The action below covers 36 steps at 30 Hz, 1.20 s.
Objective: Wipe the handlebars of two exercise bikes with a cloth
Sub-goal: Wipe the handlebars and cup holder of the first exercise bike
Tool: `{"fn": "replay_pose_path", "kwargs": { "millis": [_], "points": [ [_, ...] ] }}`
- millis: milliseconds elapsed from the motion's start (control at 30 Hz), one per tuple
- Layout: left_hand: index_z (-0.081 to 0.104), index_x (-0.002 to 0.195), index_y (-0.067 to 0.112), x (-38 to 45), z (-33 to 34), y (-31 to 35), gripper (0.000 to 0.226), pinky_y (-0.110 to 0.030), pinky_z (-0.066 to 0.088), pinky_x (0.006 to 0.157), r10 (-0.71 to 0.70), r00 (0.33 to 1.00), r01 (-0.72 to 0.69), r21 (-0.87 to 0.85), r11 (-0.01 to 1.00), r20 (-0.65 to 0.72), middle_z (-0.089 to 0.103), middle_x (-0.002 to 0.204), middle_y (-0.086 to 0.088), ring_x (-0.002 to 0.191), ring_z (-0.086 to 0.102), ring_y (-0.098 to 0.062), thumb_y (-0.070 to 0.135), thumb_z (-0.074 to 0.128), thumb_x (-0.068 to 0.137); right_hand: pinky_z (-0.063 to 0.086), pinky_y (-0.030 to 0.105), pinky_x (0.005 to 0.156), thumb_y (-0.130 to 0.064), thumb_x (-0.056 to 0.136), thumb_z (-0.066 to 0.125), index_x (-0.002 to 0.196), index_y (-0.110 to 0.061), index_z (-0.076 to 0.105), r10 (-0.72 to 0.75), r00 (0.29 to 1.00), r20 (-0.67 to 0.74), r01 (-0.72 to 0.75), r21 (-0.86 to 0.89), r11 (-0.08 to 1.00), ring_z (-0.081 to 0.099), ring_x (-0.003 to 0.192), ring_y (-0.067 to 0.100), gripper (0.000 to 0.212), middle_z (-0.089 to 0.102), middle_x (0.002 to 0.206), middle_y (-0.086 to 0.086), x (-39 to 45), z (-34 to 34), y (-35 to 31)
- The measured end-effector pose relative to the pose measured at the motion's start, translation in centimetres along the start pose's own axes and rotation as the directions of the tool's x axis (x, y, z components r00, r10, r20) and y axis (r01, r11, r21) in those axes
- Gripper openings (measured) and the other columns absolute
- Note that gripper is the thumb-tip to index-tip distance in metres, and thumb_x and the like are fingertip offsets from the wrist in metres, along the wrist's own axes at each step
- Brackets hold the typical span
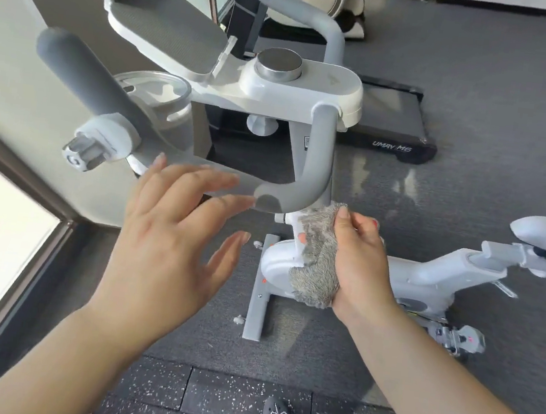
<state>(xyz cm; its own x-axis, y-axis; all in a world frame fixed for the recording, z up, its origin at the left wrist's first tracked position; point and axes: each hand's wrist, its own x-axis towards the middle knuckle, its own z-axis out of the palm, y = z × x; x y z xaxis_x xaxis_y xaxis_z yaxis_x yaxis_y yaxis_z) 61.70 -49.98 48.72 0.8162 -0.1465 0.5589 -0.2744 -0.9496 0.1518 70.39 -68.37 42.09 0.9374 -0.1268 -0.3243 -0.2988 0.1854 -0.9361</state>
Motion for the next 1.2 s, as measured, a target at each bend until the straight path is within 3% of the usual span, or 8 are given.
{"fn": "replay_pose_path", "kwargs": {
  "millis": [100,233,333,567,833,900,1033,1200],
  "points": [
    [0.068,0.113,0.014,-2.3,0.6,0.2,0.03,-0.046,0.042,0.095,0.041,0.998,-0.038,-0.06,0.997,0.04,0.063,0.119,-0.004,0.108,0.056,-0.031,0.025,0.066,0.085,0.055,0.045,0.09,-0.055,0.078,0.06,0.099,-0.019,0.061,0.042,0.999,-0.012,-0.042,-0.049,0.998,0.069,0.095,0.026,0.042,0.07,0.099,0.007,-1.6,-0.3,1.4],
    [0.065,0.117,0.019,-5.9,2.5,-0.5,0.037,-0.044,0.044,0.094,0.021,0.966,-0.018,-0.015,1.0,0.259,0.063,0.118,0.0,0.11,0.055,-0.028,0.033,0.062,0.083,0.05,0.054,0.094,-0.053,0.08,0.06,0.093,-0.025,0.06,0.118,0.992,-0.034,-0.12,-0.084,0.989,0.066,0.101,0.033,0.031,0.07,0.106,0.01,-4.5,-1.4,3.3],
    [0.064,0.118,0.02,-8.9,4.1,-1.0,0.039,-0.044,0.044,0.097,-0.032,0.913,0.02,0.033,0.999,0.406,0.065,0.118,0.0,0.114,0.053,-0.028,0.033,0.063,0.081,0.052,0.052,0.092,-0.045,0.087,0.06,0.086,-0.021,0.06,0.168,0.985,-0.031,-0.171,-0.13,0.977,0.067,0.098,0.033,0.024,0.07,0.104,0.015,-6.9,-2.1,4.8],
    [0.053,0.134,0.024,-15.0,6.9,-0.3,0.047,-0.042,0.023,0.114,0.004,0.789,-0.041,0.047,0.998,0.615,0.057,0.133,0.0,0.133,0.04,-0.026,0.036,0.058,0.089,0.052,0.048,0.093,-0.03,0.059,0.081,0.106,-0.024,0.056,0.234,0.971,-0.047,-0.238,-0.283,0.929,0.065,0.1,0.025,0.054,0.066,0.11,0.004,-13.0,-5.7,8.5],
    [0.042,0.14,0.025,-16.7,9.8,5.8,0.049,-0.04,0.016,0.115,0.103,0.601,-0.185,0.013,0.983,0.793,0.047,0.142,0.001,0.136,0.034,-0.023,0.037,0.049,0.093,0.04,0.002,0.053,-0.008,0.085,0.067,0.114,-0.015,0.063,-0.033,0.993,-0.114,-0.041,-0.592,0.805,0.056,0.079,0.008,0.03,0.063,0.096,-0.003,-17.9,-15.3,12.1],
    [0.039,0.142,0.023,-16.3,10.5,8.5,0.05,-0.041,0.017,0.116,0.152,0.58,-0.236,-0.013,0.972,0.801,0.046,0.144,0.0,0.137,0.034,-0.024,0.036,0.047,0.094,0.04,0.003,0.057,-0.01,0.085,0.066,0.112,-0.02,0.065,-0.057,0.988,-0.141,-0.046,-0.635,0.771,0.057,0.081,0.009,0.029,0.062,0.09,-0.01,-18.5,-18.2,12.7],
    [0.03,0.147,0.024,-15.6,12.9,14.9,0.056,-0.044,0.014,0.119,0.253,0.528,-0.32,-0.086,0.944,0.811,0.038,0.15,-0.002,0.141,0.028,-0.025,0.037,0.046,0.095,0.052,0.032,0.086,-0.019,0.081,0.07,0.116,-0.027,0.066,-0.09,0.974,-0.207,-0.086,-0.708,0.701,0.062,0.098,0.014,0.036,0.069,0.108,-0.006,-19.7,-24.6,12.9],
    [0.021,0.15,0.022,-15.7,15.9,24.0,0.062,-0.046,0.014,0.119,0.352,0.479,-0.4,-0.157,0.903,0.804,0.032,0.155,-0.003,0.143,0.027,-0.026,0.039,0.045,0.095,0.053,0.038,0.085,-0.029,0.08,0.069,0.114,-0.031,0.067,-0.112,0.964,-0.241,-0.12,-0.771,0.626,0.065,0.099,0.019,0.034,0.07,0.109,-0.002,-21.2,-33.3,12.1]
  ]
}}
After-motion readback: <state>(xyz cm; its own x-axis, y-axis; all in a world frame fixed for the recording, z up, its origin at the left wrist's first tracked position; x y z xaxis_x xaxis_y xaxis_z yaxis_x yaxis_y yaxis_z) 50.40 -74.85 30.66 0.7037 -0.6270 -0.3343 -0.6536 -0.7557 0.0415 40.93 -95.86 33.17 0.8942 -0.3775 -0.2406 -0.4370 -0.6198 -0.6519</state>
